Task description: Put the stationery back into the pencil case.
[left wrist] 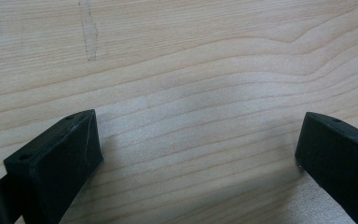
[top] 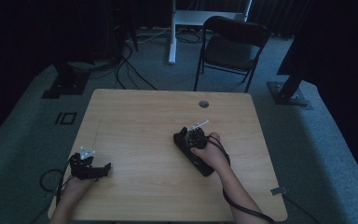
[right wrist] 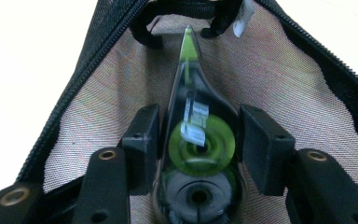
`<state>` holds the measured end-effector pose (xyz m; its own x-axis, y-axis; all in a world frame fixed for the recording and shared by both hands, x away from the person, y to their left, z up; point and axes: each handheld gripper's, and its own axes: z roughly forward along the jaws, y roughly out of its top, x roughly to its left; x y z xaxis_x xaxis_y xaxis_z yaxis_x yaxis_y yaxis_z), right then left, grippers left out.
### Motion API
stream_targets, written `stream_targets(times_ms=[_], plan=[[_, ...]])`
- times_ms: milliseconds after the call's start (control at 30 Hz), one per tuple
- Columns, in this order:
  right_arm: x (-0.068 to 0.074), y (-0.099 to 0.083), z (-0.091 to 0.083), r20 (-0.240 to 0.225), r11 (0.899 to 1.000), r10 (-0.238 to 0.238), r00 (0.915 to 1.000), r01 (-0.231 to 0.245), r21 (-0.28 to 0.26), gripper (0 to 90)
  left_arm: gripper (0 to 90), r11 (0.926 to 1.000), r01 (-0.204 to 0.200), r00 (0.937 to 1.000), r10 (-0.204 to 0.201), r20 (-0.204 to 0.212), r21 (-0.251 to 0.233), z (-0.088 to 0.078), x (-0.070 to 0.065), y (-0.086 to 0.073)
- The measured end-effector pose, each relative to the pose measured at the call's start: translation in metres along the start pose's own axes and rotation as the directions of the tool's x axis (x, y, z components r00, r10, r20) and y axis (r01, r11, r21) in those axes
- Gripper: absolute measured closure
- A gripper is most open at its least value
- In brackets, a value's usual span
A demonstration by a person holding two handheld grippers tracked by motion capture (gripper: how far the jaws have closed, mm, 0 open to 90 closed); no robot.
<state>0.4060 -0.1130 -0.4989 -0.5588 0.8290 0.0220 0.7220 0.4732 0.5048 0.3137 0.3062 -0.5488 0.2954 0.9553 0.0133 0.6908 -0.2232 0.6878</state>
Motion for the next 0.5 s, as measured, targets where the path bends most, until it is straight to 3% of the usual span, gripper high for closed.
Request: stream_targets(times_ms=[500], plan=[[-0.003, -0.001, -0.017, -0.046, 0.998, 0.023, 0.9987, -0.025, -0.06, 46.2, 0.2, 1.0, 0.0, 1.0, 0.0, 0.0, 0.0, 0.0, 0.0, 0.0]])
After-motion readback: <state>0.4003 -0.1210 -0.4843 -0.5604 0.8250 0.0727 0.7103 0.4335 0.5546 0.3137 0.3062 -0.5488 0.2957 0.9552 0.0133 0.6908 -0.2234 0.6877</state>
